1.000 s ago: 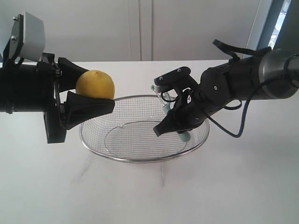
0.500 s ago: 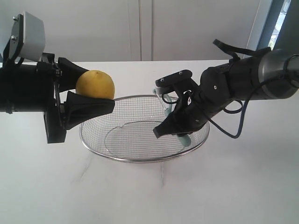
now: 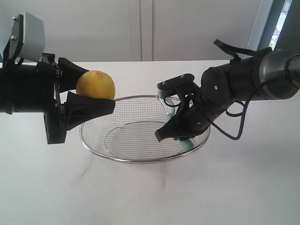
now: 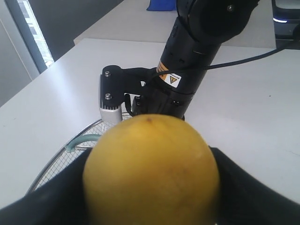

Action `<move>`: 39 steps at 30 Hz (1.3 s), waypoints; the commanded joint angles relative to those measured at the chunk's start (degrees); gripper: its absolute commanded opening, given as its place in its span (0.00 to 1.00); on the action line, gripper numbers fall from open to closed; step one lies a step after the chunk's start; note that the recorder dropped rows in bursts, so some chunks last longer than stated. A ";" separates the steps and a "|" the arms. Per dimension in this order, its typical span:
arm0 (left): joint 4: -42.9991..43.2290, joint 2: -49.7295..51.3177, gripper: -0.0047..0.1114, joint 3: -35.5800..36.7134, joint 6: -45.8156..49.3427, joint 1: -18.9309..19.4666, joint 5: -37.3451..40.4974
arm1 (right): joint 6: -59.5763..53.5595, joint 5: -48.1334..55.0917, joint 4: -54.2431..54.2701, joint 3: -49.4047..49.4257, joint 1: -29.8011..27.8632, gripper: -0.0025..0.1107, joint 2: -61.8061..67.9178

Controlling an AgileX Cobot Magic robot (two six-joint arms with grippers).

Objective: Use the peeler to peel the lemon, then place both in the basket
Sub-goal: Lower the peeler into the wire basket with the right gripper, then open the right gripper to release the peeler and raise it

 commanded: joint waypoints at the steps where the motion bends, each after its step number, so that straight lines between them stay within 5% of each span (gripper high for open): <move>1: -1.73 -0.48 0.04 -0.23 7.00 0.06 1.33 | -0.04 -0.74 0.30 -0.28 -0.33 0.02 -0.08; 8: -1.73 -0.48 0.04 -0.23 7.00 0.06 1.33 | -1.51 -0.64 0.09 -0.28 -0.33 0.05 -0.08; 17: -1.73 -0.48 0.04 -0.23 6.73 0.06 1.33 | -3.77 -2.45 0.09 -0.28 -0.33 0.27 -0.08; 32: -1.73 -0.48 0.04 -0.23 6.73 0.06 1.33 | -3.77 -3.78 0.09 -0.28 -0.33 0.28 3.93; 39: -1.73 -0.48 0.04 -0.23 6.73 0.06 1.44 | -3.66 -4.62 0.09 -0.28 -0.33 0.45 3.25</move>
